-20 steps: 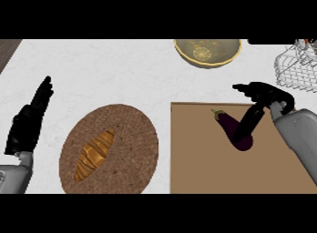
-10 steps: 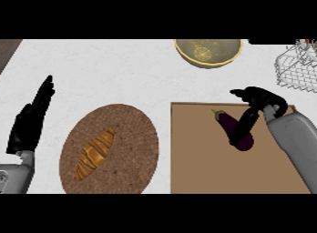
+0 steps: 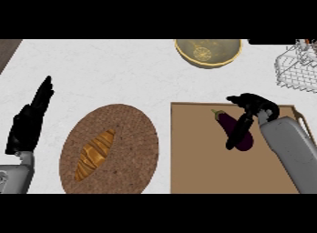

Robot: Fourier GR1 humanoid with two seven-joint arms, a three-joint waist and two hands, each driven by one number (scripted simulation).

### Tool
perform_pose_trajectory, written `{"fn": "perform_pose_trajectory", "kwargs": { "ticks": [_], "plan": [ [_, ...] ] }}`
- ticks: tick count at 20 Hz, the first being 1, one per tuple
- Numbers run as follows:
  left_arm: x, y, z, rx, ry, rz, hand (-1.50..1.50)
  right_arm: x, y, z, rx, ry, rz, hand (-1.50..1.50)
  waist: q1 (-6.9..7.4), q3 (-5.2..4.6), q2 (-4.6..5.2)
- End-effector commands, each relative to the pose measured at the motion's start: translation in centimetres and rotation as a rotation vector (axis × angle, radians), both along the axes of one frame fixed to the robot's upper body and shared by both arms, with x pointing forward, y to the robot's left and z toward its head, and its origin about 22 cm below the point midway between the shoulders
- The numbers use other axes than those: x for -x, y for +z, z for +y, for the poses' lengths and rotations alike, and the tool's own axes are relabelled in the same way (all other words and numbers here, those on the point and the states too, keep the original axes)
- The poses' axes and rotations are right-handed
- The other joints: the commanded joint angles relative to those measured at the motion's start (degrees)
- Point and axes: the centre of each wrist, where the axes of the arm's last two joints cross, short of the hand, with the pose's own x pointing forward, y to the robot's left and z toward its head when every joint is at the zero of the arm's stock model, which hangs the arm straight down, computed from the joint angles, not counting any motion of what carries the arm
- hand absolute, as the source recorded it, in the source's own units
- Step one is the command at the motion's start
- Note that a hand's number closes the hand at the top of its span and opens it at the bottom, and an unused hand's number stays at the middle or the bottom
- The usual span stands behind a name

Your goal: Pick the eggplant from the tray and place it in the tiered basket

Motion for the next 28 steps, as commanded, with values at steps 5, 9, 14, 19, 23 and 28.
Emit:
{"fn": "perform_pose_trajectory", "kwargs": {
  "ticks": [5, 9, 14, 19, 23, 28],
  "plan": [
    [1.4, 0.5, 0.3, -0.007, 0.020, -0.002, 0.00, 0.6, -2.6, 0.7, -0.018, 0.062, 0.164, 1.50, 0.33, 0.09, 0.02],
    [0.9, -0.3, 0.7, 0.005, 0.004, 0.005, 0.00, 0.9, -2.6, 2.0, 0.066, 0.251, 0.069, 1.50, 0.37, 0.09, 0.19],
    [0.8, -1.6, -0.3, -0.007, 0.020, -0.004, 0.00, 1.4, -3.2, 2.5, -0.033, 0.110, 0.048, 1.50, -0.30, 0.08, 0.12],
    [0.8, -0.3, 1.3, -0.004, 0.009, 0.007, 0.00, 1.1, -0.8, 2.2, -0.091, 0.021, -0.006, 1.50, -0.32, 0.07, 0.00],
    [-1.5, 0.9, -1.0, -0.004, -0.005, 0.002, 0.00, -0.6, 2.1, 5.2, -0.005, 0.036, -0.296, 1.50, 0.01, 0.12, 0.27],
    [-0.2, 0.2, 0.2, 0.004, -0.019, 0.004, 0.00, -0.2, 5.3, 9.4, 0.009, -0.049, -0.672, 1.50, 0.48, 0.09, 0.13]
  ]
}}
